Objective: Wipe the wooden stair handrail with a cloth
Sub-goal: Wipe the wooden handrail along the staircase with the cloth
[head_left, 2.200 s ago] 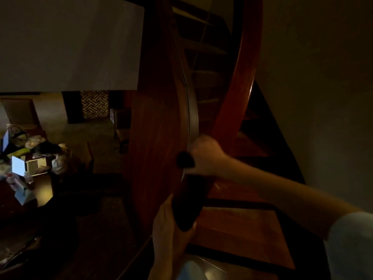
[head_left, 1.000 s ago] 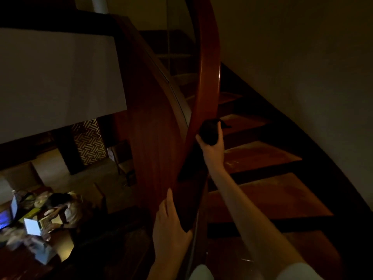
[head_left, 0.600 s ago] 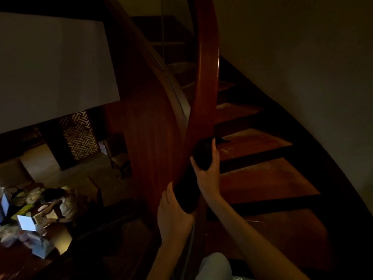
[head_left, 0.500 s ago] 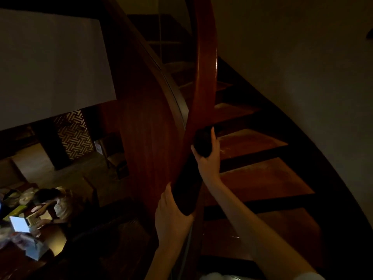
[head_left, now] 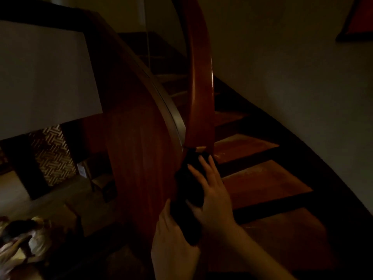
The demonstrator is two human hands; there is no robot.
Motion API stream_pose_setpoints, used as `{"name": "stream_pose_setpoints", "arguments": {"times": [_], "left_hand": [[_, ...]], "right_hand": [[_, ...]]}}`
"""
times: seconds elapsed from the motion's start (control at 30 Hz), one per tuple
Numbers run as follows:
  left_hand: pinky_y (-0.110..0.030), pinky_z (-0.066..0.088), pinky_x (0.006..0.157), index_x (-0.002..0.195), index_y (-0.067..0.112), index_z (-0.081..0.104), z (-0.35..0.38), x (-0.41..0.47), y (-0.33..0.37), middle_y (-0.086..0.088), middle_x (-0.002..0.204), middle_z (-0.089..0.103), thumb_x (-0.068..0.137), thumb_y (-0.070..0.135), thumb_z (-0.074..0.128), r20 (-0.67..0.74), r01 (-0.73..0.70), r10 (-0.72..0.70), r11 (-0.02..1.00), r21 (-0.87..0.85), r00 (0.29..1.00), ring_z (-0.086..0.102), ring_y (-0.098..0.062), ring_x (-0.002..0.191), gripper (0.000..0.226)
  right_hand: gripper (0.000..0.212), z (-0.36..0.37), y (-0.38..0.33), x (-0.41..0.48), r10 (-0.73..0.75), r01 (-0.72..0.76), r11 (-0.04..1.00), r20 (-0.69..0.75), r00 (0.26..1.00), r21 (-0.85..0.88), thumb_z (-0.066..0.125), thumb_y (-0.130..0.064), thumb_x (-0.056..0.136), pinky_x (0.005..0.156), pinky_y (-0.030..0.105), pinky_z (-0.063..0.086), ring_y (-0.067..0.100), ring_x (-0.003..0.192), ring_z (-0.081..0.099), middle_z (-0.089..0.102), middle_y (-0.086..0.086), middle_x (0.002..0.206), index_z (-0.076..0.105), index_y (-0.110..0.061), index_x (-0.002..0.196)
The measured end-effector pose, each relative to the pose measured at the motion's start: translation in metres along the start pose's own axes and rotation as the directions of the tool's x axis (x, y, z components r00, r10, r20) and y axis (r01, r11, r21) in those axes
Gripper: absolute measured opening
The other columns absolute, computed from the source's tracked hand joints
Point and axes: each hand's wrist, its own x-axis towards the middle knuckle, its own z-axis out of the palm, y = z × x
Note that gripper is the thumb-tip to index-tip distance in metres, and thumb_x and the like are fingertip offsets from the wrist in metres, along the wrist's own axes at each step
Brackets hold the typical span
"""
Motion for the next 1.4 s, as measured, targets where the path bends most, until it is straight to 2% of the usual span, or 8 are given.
{"name": "stream_pose_setpoints", "arguments": {"times": [0.33,0.53,0.73,0.93,1.03,1.13,1.23,1.4], "left_hand": [[-0.03,0.033,0.11,0.153,0.021,0.002,-0.014,-0.016,-0.001,0.002,0.156,0.021,0.081,0.052,0.067,0.013,0.042,-0.04,0.974,-0.222,0.999,0.026,-0.016,0.143,0.102],[-0.031,0.034,0.113,0.155,0.019,0.003,-0.019,-0.02,-0.001,0.002,0.159,0.019,0.076,0.057,0.074,0.014,0.01,-0.007,0.977,-0.214,1.0,0.023,-0.014,0.146,0.113],[-0.031,0.038,0.108,0.155,0.02,0.01,-0.02,-0.046,-0.017,0.002,0.156,0.026,0.078,0.054,0.071,0.078,0.103,-0.085,0.958,-0.269,0.993,0.033,-0.016,0.141,0.104],[-0.027,0.033,0.11,0.152,0.017,0.023,-0.017,-0.09,-0.036,0.001,0.153,0.037,0.074,0.049,0.078,-0.071,0.052,-0.076,0.955,-0.292,0.995,0.038,-0.013,0.138,0.101],[-0.027,0.034,0.109,0.15,0.018,0.028,-0.018,-0.108,-0.047,0.002,0.15,0.04,0.071,0.053,0.078,-0.052,0.113,-0.132,0.956,-0.271,0.99,0.04,-0.013,0.136,0.1],[-0.029,0.041,0.105,0.142,0.017,0.039,-0.018,-0.127,-0.062,0.002,0.138,0.049,0.073,0.054,0.075,-0.037,0.176,-0.191,0.954,-0.242,0.981,0.047,-0.013,0.127,0.085],[-0.028,0.044,0.099,0.13,0.013,0.047,-0.02,-0.141,-0.067,0.0,0.124,0.056,0.083,0.045,0.064,-0.091,0.174,-0.197,0.961,-0.216,0.976,0.055,-0.015,0.116,0.059],[-0.027,0.033,0.107,0.148,0.02,0.027,-0.021,-0.144,-0.071,0.004,0.144,0.041,0.07,0.058,0.076,-0.038,0.168,-0.181,0.96,-0.224,0.983,0.04,-0.012,0.132,0.1]], "right_hand": [[0.067,-0.027,-0.018,0.071,-0.009,0.111,0.913,0.252,0.968,-0.392,0.053,-0.056,0.093,0.123,0.04,0.003,0.018,0.152,0.002,0.015,-0.004,0.163,0.033,-0.028,0.151],[0.069,-0.035,-0.03,0.136,0.06,0.189,0.81,0.398,0.915,-0.555,0.049,-0.059,0.093,0.12,0.039,0.013,0.022,0.148,0.017,0.033,0.002,0.155,0.043,-0.014,0.145],[0.057,-0.024,-0.066,0.07,-0.094,0.627,0.719,0.851,0.517,-0.301,0.053,-0.067,0.087,0.088,0.038,0.049,0.02,0.091,0.057,0.05,-0.004,0.091,0.06,-0.015,0.11],[0.063,-0.045,-0.059,0.161,0.185,0.455,0.577,0.651,0.736,-0.678,0.046,-0.069,0.09,0.076,0.035,0.049,0.023,0.088,0.059,0.06,0.006,0.095,0.064,-0.009,0.101],[0.064,-0.008,-0.084,0.112,0.153,0.587,0.478,0.72,0.677,-0.654,0.04,-0.074,0.088,0.06,0.026,0.04,0.016,0.059,0.047,0.049,0.0,0.067,0.054,-0.015,0.069],[0.062,0.015,-0.111,0.012,-0.087,0.663,0.642,0.823,0.562,-0.385,0.046,-0.073,0.086,0.048,0.026,0.03,0.013,0.047,0.039,0.042,-0.004,0.055,0.047,-0.018,0.058],[0.045,0.006,-0.101,-0.025,-0.212,0.629,0.749,0.824,0.525,-0.208,0.056,-0.063,0.086,0.075,0.03,0.04,0.014,0.074,0.052,0.054,-0.004,0.078,0.062,-0.019,0.084],[0.051,-0.012,-0.054,0.017,-0.101,0.266,0.879,0.39,0.915,-0.396,0.062,-0.049,0.09,0.114,0.036,0.026,0.026,0.133,0.044,0.056,0.007,0.135,0.063,-0.012,0.125]]}}
